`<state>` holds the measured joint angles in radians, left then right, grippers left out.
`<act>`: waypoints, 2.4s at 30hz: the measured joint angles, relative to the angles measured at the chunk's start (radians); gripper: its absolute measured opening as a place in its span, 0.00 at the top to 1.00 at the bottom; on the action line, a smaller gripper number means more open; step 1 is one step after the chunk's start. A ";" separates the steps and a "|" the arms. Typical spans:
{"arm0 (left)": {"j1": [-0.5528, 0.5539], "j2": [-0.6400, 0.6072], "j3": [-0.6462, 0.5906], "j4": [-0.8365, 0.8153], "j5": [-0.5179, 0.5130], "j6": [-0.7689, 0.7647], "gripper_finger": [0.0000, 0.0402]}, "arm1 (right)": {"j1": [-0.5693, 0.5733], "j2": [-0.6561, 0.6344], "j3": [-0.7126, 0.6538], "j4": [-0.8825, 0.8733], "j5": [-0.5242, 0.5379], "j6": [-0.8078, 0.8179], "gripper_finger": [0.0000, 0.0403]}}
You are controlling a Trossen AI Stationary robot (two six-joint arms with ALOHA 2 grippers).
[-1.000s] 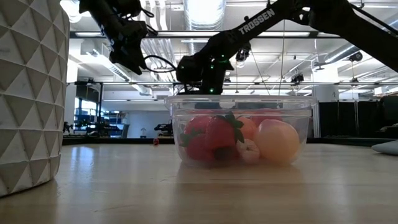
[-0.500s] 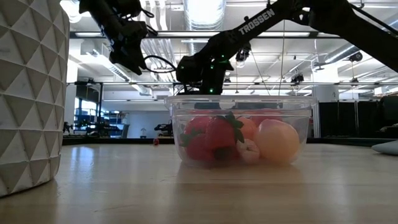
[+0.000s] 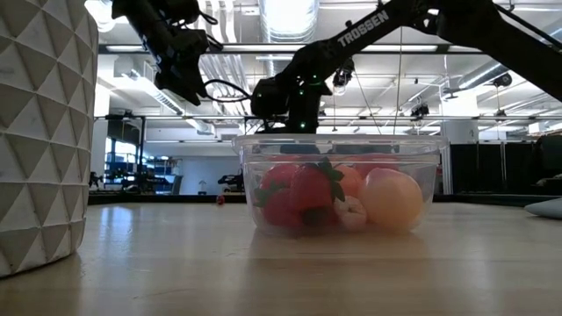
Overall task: Pick and placing Produce into tupperware
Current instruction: Put the red cherry into the transparent bin
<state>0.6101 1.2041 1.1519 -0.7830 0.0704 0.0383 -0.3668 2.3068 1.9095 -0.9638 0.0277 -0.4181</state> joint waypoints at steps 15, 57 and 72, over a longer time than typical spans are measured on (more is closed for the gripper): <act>0.000 0.000 0.000 0.016 0.000 -0.001 0.40 | 0.011 0.004 0.021 -0.029 -0.029 0.060 0.53; -0.002 0.021 -0.074 0.053 0.044 -0.005 0.40 | -0.005 0.016 0.031 0.037 -0.013 0.023 0.56; -0.002 -0.020 -0.073 0.035 0.043 -0.009 0.40 | -0.035 -0.044 0.113 -0.115 -0.149 0.146 0.69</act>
<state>0.6079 1.1842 1.0786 -0.7475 0.1131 0.0291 -0.4021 2.2623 2.0228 -1.0791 -0.1212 -0.2724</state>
